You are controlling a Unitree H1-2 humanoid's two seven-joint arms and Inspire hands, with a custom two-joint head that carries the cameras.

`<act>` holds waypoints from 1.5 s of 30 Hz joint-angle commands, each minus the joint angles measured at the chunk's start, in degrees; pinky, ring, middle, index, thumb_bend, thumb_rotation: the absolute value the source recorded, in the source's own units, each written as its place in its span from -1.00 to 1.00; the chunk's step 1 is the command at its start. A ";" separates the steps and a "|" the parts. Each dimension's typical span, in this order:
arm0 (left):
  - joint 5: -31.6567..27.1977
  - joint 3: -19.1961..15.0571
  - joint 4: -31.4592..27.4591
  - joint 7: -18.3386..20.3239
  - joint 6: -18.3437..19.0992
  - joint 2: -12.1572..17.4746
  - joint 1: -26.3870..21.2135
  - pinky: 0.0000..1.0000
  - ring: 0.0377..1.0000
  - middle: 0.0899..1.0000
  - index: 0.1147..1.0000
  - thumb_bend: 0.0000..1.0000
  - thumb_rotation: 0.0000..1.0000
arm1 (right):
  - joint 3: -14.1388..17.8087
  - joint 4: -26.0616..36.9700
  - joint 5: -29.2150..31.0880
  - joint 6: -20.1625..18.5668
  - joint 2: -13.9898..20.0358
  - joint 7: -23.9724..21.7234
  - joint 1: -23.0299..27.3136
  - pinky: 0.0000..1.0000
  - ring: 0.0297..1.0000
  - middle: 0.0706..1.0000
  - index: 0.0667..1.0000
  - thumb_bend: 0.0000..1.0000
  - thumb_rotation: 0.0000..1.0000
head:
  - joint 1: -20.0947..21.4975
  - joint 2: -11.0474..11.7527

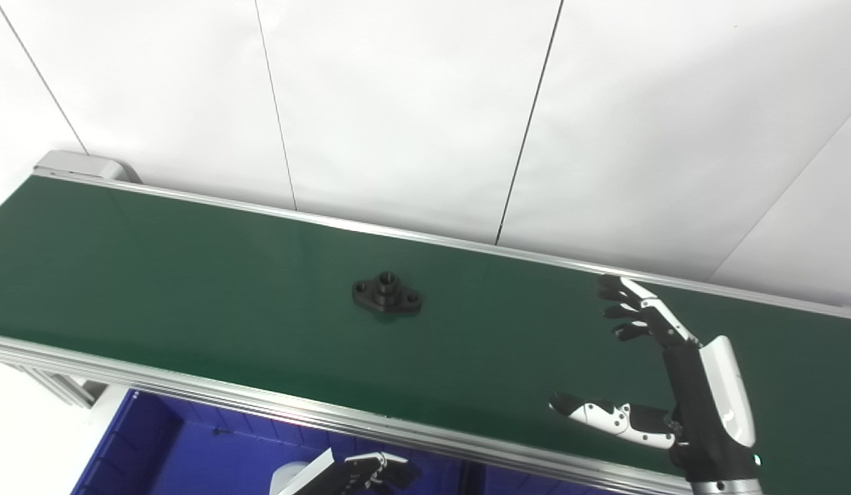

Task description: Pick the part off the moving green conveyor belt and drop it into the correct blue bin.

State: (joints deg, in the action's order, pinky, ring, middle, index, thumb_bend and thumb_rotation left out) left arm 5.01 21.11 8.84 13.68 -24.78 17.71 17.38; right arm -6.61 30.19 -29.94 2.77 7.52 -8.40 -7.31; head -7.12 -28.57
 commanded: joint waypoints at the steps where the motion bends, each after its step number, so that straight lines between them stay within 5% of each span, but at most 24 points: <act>1: 0.44 0.59 -0.81 -1.40 -2.14 0.93 -0.86 0.38 0.50 0.54 0.45 0.88 -0.67 | -0.25 0.45 0.25 0.03 -0.20 0.26 1.70 0.14 0.36 0.51 0.61 0.59 -0.32 | -0.21 0.37; 10: -1.18 1.13 -0.56 -0.89 -2.14 1.93 -1.34 0.37 0.49 0.54 0.45 0.89 -0.71 | -2.77 -2.43 -4.43 -2.47 -0.93 -2.08 7.83 0.16 0.32 0.46 0.59 0.61 -0.33 | 3.38 -0.24; 23: -1.38 1.38 -3.64 -2.25 -2.15 4.19 0.49 0.32 0.45 0.50 0.41 0.92 -0.67 | -8.32 -9.88 -13.68 -12.58 -4.04 -7.53 20.43 0.17 0.32 0.47 0.60 0.66 -0.38 | 12.39 -3.15; 45: 1.57 4.00 -8.63 -3.13 -2.14 7.29 2.04 0.33 0.49 0.53 0.44 0.91 -0.65 | -13.73 -28.56 -20.50 -14.39 -0.10 -8.93 32.75 0.24 0.46 0.56 0.64 0.70 -0.48 | 17.20 -6.34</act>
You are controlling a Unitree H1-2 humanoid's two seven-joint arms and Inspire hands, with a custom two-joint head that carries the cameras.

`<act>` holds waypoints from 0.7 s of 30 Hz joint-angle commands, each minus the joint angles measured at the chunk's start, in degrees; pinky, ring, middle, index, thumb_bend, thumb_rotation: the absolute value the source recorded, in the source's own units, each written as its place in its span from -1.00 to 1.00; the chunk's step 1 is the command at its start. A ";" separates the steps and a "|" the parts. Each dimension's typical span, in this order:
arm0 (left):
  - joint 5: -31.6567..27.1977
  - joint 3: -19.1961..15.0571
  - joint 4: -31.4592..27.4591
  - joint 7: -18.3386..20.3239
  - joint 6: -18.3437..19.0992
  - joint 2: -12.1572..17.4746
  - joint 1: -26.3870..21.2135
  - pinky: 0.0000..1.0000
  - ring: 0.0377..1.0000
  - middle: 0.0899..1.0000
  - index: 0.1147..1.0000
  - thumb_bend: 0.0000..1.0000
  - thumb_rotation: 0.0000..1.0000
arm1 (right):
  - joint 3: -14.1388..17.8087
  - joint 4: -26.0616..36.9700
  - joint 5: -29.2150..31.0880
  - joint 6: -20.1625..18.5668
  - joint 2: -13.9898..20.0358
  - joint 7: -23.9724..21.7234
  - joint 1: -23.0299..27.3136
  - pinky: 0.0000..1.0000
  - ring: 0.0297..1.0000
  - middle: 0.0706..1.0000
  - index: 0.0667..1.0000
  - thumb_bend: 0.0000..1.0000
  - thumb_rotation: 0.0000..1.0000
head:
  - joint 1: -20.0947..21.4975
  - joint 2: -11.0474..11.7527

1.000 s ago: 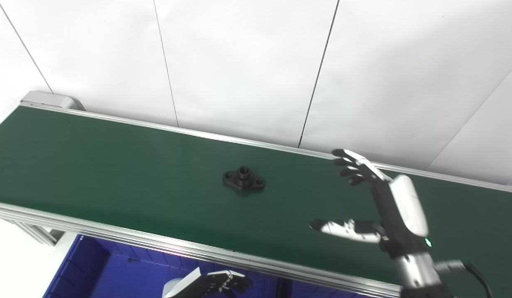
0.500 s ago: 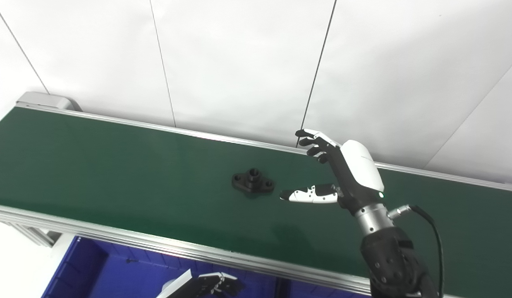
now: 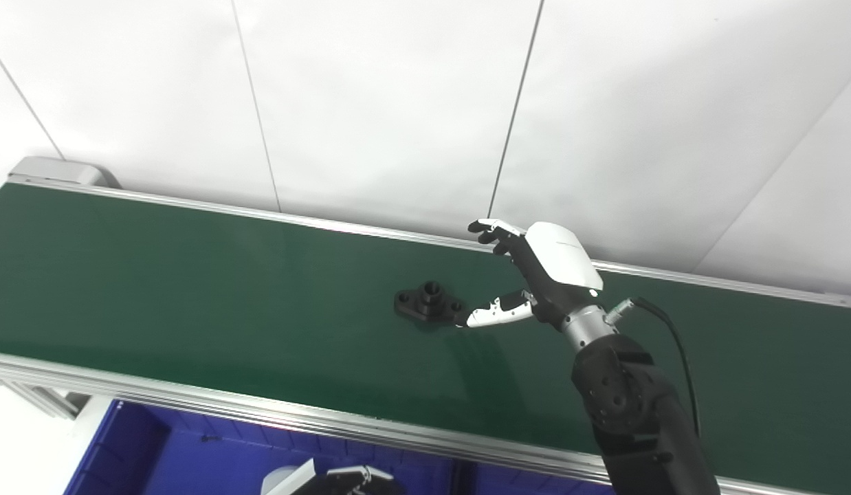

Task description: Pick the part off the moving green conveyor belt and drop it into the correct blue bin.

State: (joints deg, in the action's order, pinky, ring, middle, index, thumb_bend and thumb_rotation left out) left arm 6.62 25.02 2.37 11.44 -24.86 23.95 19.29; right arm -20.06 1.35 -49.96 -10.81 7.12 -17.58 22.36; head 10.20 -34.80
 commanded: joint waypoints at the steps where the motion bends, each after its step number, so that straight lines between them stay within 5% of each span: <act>1: -0.18 0.10 -2.21 -0.66 -2.05 1.04 0.15 0.34 0.49 0.53 0.44 0.90 -0.64 | -0.59 -0.54 -0.82 -0.74 0.58 0.11 3.53 0.24 0.46 0.56 0.64 0.70 -0.49 | -0.17 -0.19; 21: -0.35 1.24 -2.95 -1.84 -2.05 0.31 0.28 0.41 0.54 0.58 0.50 0.89 -0.63 | -6.43 -15.03 -3.02 -1.23 2.06 -2.53 9.04 0.36 0.52 0.56 0.66 0.67 -0.45 | -1.34 -2.85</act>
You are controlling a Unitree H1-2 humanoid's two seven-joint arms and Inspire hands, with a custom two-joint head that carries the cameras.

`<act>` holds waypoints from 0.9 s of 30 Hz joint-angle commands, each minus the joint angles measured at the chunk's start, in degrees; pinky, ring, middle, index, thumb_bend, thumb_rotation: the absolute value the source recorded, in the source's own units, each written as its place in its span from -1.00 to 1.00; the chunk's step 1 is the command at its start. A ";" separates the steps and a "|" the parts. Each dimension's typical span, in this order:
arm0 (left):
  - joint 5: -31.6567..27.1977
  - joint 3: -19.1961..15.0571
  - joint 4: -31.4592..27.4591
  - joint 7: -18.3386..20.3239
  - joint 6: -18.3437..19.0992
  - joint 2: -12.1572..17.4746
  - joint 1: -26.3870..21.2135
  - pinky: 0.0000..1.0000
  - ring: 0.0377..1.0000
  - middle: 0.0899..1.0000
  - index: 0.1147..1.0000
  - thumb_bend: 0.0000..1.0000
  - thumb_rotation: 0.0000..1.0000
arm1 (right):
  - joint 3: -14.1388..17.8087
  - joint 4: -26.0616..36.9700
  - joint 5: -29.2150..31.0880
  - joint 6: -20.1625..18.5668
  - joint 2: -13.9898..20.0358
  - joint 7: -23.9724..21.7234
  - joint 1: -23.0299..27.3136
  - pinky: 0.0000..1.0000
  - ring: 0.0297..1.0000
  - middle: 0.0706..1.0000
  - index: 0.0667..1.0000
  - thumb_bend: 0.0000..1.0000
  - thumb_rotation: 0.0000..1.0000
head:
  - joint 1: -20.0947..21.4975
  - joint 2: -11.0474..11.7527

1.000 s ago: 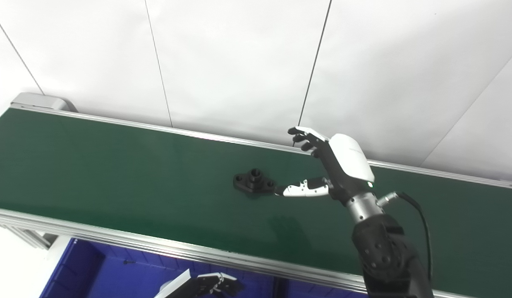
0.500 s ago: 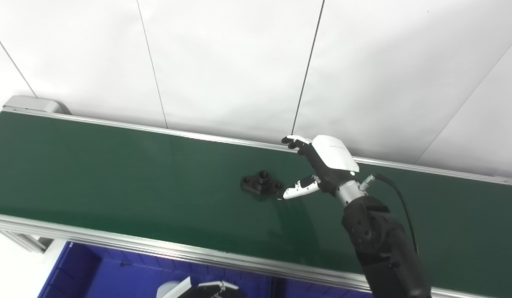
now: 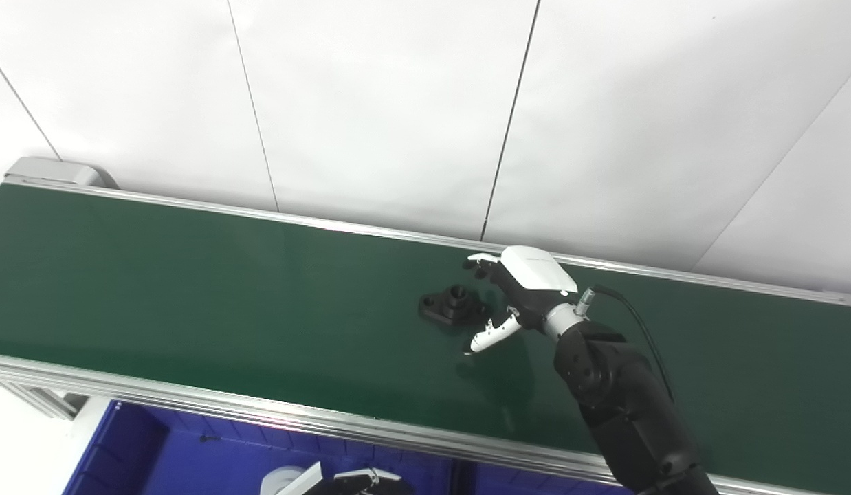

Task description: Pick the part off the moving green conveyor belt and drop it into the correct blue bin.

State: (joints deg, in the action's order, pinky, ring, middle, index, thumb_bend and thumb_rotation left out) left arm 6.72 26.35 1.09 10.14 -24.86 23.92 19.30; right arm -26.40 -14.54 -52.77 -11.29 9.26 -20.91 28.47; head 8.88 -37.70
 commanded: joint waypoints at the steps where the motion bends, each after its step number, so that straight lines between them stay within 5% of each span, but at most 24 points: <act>1: -0.47 -0.07 -1.72 -0.65 -2.05 0.33 0.28 0.40 0.54 0.58 0.50 0.89 -0.63 | -0.27 0.50 -0.15 -0.88 -0.21 0.75 3.04 0.37 0.52 0.57 0.67 0.67 -0.45 | -0.04 -0.07; 12: 0.20 -0.24 -2.94 -1.27 -2.06 -0.14 0.82 0.43 0.56 0.59 0.51 0.90 -0.63 | -2.53 -1.84 0.41 0.75 0.08 0.69 2.93 0.16 0.38 0.51 0.61 0.61 -0.55 | -0.17 -2.13; 19: -0.20 -0.44 -3.63 -1.73 -2.06 -0.76 1.10 0.44 0.56 0.59 0.52 0.91 -0.65 | -4.52 -3.54 2.26 5.22 0.76 4.39 1.42 -0.54 -0.48 -0.12 0.37 0.14 -0.99 | -0.53 -3.58; 22: -0.55 -0.44 -3.82 -1.85 -2.06 -0.91 1.12 0.45 0.57 0.59 0.53 0.91 -0.65 | -6.60 -4.44 1.49 6.94 1.37 6.43 1.12 -0.43 -0.30 -0.16 0.06 0.07 -1.00 | -0.53 -3.92; 27: -0.90 -0.43 -4.03 -1.90 -2.06 -1.08 1.18 0.48 0.58 0.61 0.54 0.91 -0.62 | -9.75 -3.70 -0.65 6.32 2.44 6.69 0.57 -0.39 -0.28 -0.10 -0.01 0.03 -1.00 | -0.55 -4.58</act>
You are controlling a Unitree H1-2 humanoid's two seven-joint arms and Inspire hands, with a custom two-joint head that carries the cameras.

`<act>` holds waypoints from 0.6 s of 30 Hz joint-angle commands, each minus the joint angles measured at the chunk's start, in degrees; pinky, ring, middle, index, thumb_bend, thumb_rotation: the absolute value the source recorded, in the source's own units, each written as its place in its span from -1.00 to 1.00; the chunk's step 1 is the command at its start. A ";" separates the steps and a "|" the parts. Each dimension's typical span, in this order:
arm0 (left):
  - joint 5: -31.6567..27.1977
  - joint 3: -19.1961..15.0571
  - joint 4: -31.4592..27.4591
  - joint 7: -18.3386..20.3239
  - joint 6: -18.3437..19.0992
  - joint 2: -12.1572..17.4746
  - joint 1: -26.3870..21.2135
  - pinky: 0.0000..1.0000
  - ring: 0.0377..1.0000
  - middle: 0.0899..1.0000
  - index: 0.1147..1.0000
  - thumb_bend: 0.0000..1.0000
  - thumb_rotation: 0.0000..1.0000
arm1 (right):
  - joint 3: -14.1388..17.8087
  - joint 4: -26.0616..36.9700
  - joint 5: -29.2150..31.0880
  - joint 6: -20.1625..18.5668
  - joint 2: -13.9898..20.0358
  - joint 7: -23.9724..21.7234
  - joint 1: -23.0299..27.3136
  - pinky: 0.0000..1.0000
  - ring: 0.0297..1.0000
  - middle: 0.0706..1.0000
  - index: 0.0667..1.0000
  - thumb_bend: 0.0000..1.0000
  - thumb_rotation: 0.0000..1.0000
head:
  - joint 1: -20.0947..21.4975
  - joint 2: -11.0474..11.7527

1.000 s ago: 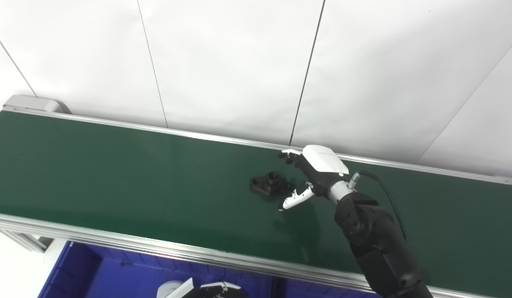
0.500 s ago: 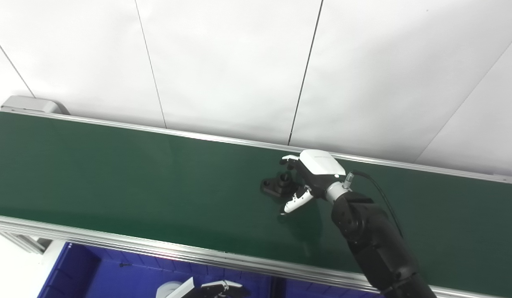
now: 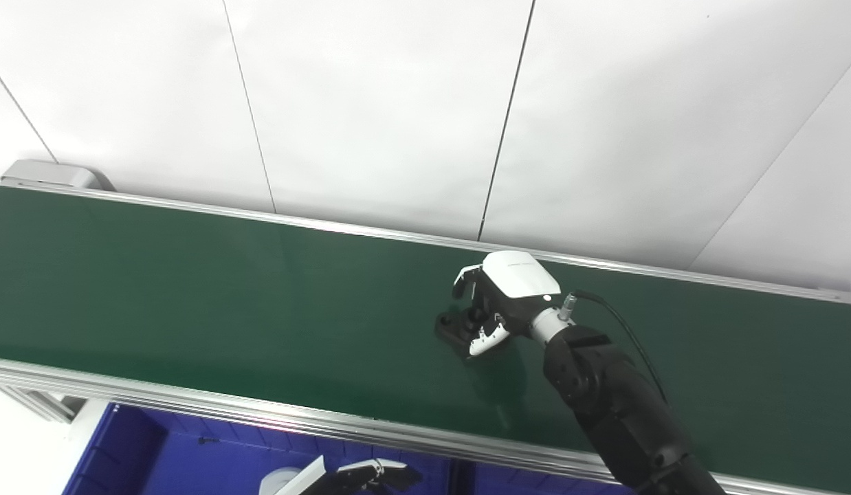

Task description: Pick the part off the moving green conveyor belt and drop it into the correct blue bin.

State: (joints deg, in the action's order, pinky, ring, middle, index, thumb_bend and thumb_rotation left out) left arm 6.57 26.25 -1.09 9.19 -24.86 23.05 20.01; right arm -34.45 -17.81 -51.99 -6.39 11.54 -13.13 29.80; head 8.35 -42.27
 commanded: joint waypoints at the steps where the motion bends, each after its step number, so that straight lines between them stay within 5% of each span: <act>1: -0.72 -0.34 -1.92 -0.97 -2.06 -0.25 0.51 0.49 0.58 0.61 0.54 0.91 -0.61 | -2.29 -0.20 -1.91 1.21 0.45 -1.28 -0.78 -0.48 -0.30 -0.15 0.00 0.02 -1.00 | 0.00 0.02; 12: -0.52 -0.30 -1.99 -1.54 -2.05 -0.97 0.67 0.52 0.60 0.64 0.56 0.89 -0.56 | -6.31 1.36 -4.72 3.34 3.66 0.30 -2.08 -0.68 -0.25 -0.17 -0.05 0.03 -1.00 | -0.44 -0.54; 14: -0.54 -0.31 -1.92 -1.47 -2.05 -0.99 0.70 0.53 0.61 0.64 0.57 0.88 -0.55 | -6.82 2.25 -5.42 3.56 4.18 1.32 -2.69 -0.69 -0.55 -0.28 -0.08 0.04 -1.00 | -0.33 -0.57; 18: -0.49 -0.32 -1.97 -1.46 -2.05 -0.97 0.71 0.54 0.61 0.65 0.58 0.86 -0.57 | -6.07 5.85 -5.00 4.08 4.99 3.54 -4.15 -0.69 -0.62 -0.31 -0.08 0.04 -1.00 | -0.14 -0.86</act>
State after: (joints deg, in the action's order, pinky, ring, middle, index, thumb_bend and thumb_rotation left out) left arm 6.58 26.25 -1.32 8.37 -24.86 21.81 20.29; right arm -39.27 -12.46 -57.32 -5.87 16.61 -8.66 27.68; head 8.26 -43.07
